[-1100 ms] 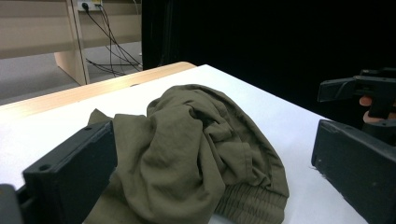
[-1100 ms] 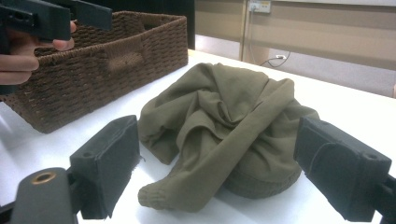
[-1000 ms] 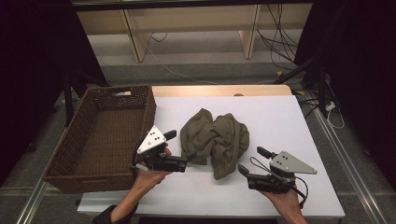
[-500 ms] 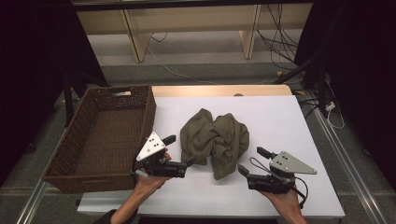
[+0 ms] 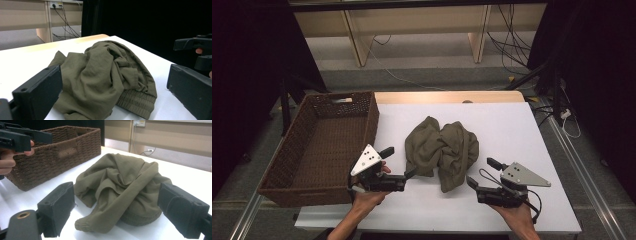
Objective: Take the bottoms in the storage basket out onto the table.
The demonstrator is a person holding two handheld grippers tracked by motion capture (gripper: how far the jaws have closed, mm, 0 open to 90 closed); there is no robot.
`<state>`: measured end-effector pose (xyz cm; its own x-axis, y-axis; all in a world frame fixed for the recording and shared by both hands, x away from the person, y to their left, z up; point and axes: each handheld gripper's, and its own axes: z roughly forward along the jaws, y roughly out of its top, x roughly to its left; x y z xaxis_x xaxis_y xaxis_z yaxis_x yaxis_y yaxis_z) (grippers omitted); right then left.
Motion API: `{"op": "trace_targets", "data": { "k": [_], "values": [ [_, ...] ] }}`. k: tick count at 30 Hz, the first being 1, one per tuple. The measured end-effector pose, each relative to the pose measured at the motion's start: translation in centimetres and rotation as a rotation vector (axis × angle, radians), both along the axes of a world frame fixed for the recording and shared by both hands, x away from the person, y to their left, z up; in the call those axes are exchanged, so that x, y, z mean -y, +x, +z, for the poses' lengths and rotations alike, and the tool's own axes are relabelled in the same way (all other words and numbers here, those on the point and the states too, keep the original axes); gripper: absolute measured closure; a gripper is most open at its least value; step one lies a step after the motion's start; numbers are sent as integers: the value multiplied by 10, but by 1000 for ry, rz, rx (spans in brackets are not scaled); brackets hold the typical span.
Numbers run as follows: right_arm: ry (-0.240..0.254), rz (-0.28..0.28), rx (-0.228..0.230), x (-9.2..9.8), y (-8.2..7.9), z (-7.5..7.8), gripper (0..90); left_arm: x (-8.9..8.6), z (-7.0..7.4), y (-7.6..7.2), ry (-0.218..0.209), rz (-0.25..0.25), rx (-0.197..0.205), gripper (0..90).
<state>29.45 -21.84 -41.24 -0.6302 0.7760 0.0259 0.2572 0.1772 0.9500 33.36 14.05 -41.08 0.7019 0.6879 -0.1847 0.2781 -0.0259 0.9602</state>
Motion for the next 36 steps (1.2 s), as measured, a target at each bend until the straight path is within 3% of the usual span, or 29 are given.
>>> {"op": "trace_targets", "data": {
  "k": [11,36],
  "values": [
    [-1,0,-3,0,1,-1,153,0,-7,-2,18,0,-13,0],
    [2,2,4,0,0,0,153,2,-7,-4,30,21,27,0]
  ]
}}
